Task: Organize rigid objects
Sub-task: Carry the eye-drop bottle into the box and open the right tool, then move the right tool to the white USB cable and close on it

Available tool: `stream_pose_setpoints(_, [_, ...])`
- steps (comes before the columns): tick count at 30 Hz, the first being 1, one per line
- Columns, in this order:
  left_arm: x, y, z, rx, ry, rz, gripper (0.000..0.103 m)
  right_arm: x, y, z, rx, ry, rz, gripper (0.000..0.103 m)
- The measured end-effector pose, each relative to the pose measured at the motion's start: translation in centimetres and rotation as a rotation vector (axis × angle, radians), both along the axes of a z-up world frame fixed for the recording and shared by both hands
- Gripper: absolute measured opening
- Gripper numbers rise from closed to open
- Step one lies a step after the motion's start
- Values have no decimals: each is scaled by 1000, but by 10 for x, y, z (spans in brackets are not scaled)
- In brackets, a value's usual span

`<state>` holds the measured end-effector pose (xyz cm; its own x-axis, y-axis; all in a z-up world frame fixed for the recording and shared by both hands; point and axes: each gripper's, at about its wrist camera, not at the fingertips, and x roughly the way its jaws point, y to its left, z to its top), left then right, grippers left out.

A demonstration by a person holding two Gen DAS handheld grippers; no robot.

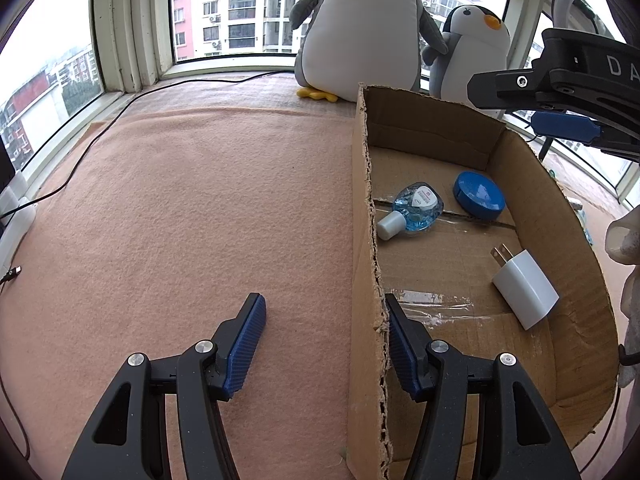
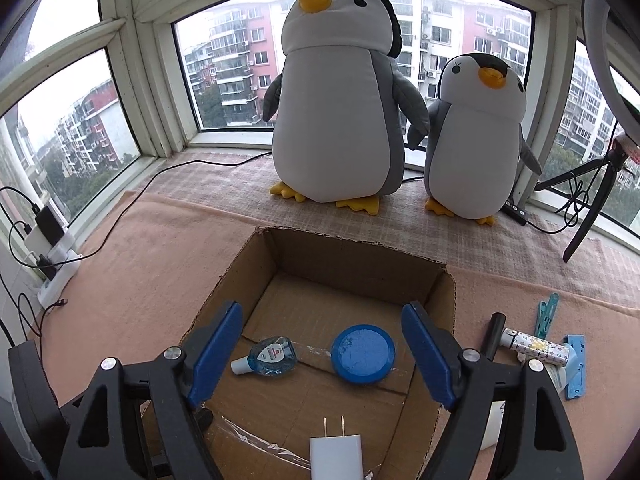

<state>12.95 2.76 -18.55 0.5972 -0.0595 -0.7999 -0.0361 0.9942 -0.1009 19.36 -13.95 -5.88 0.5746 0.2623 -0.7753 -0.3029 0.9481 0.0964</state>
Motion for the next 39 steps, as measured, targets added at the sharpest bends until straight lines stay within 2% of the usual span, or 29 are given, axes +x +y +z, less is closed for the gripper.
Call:
stream_pose_setpoints(10, [0, 0, 0, 0, 0, 0, 63, -9, -18, 12, 34, -23, -32, 78])
stream_pose_setpoints(15, [-1, 0, 0, 0, -1, 0, 63, -24, -50, 19, 55, -42, -88, 78])
stream_pose_setpoints(20, [-1, 0, 0, 0, -1, 0, 62, -41, -100, 18, 84, -35, -193, 78])
stream_pose_setpoints(27, [-1, 0, 0, 0, -1, -1, 62, -68, -184, -1, 75, -10, -401, 78])
stream_pose_setpoints(31, [-1, 0, -1, 0, -2, -1, 63, -76, -222, -17, 99, 40, -485, 78])
stream_pose_setpoints(35, [-1, 0, -1, -1, -1, -1, 62, -80, -234, -31, 90, 68, -507, 72])
stream_pose_setpoints(39, [-1, 0, -1, 0, -2, -1, 63, -82, -227, -44, 81, 89, -486, 71])
